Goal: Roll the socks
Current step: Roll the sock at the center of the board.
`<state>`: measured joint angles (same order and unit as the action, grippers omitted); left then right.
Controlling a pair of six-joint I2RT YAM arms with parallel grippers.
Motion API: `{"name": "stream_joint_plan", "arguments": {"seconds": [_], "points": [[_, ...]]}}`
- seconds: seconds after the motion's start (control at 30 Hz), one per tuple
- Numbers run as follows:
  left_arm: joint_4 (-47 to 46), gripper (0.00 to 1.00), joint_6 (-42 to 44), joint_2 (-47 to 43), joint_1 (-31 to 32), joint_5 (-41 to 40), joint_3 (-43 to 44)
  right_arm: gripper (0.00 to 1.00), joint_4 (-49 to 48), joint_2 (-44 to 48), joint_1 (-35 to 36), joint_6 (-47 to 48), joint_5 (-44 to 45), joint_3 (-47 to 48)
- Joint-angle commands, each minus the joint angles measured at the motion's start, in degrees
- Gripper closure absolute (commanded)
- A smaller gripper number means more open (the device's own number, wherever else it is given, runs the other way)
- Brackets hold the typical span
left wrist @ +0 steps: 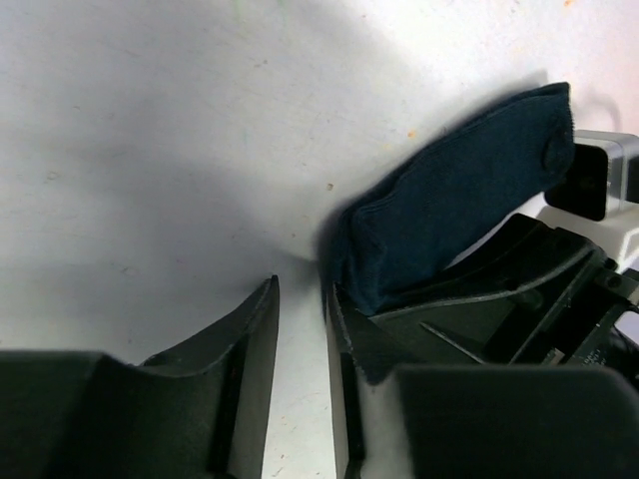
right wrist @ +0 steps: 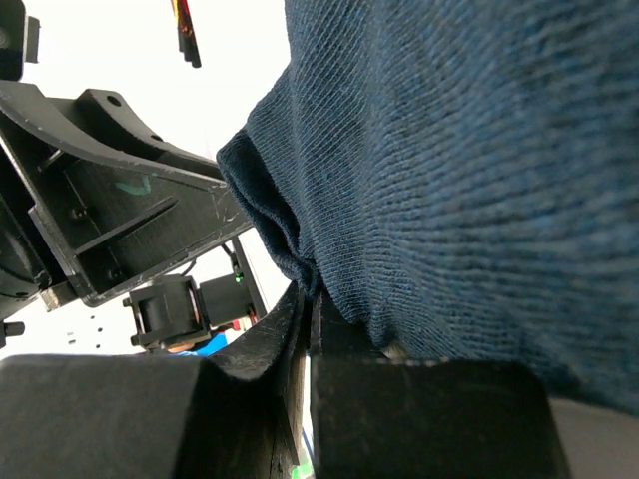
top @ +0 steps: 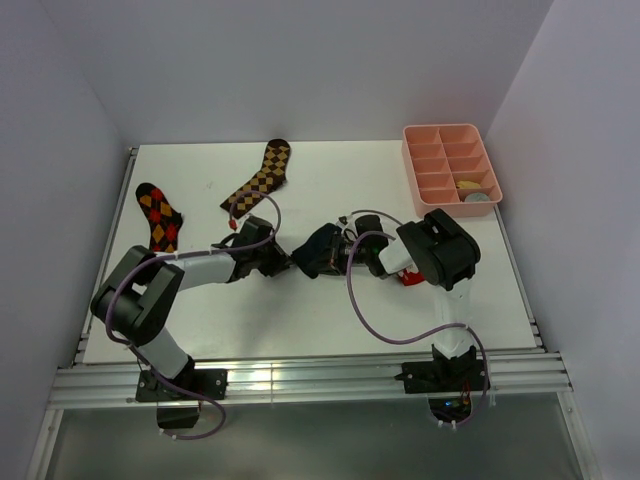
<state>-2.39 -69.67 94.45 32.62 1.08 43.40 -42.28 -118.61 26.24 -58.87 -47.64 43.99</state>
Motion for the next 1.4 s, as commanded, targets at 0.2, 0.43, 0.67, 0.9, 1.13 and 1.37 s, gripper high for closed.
{"name": "stream_joint_plan", "arguments": {"seconds": [0.2,0.43,0.67,0.9,1.13,1.37], "points": [[-6.4,0.76,1.3,-1.0,0.8,-0.1,1.5,1.0,14.2,0.4,0.0,5.6,8.6,0.9],[-10.0,0.8,1.6,0.9,1.0,2.2,1.9,1.0,18.0,1.3,0.0,7.8,10.9,1.5],[-10.9,0.81,2.1,1.6,1.5,2.9,2.3,1.0,19.3,1.2,0.0,8.7,11.2,2.2],[-10.8,0.81,2.7,3.7,1.6,2.9,3.4,1.0,21.1,1.5,0.0,9.2,12.0,2.9],[-12.9,0.82,2.2,7.4,1.7,3.8,3.7,1.0,22.1,1.4,0.0,9.5,11.9,3.2],[-13.7,0.87,1.3,9.3,1.7,3.4,1.9,0.97,25.9,3.1,0.1,12.5,13.0,3.9]]}}
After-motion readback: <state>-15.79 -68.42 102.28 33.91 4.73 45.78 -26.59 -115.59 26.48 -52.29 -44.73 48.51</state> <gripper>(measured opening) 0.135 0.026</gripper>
